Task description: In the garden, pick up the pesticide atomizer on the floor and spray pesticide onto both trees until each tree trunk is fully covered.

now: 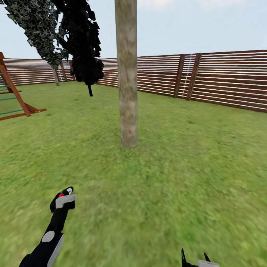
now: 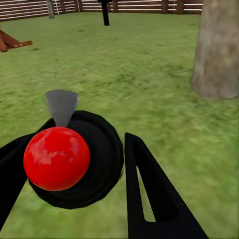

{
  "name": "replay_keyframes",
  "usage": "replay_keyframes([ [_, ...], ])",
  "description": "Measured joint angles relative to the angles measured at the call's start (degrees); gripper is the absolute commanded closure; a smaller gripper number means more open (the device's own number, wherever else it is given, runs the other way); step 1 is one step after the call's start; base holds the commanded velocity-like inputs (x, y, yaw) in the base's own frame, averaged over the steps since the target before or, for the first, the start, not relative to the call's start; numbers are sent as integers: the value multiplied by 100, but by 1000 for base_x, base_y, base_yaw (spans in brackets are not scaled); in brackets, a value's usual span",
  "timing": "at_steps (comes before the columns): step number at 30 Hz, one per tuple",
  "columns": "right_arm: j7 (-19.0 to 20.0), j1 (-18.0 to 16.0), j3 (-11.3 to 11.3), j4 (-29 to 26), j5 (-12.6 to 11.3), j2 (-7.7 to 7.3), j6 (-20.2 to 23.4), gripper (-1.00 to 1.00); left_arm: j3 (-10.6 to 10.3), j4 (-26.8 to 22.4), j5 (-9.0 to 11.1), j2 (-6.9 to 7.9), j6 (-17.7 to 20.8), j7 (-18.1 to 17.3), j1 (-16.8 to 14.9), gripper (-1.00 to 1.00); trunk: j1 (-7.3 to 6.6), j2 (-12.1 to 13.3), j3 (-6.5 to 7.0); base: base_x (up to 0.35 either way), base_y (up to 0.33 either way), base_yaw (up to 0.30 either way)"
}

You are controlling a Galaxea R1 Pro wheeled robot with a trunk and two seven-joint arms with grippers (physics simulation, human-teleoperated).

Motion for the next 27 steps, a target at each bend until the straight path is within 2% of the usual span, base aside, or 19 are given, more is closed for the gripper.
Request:
replay_keyframes([
  [27,-3,0,0,0,0,0,0,-100,0,0,-7,0,0,0,0,100,0,0,0,342,0,0],
])
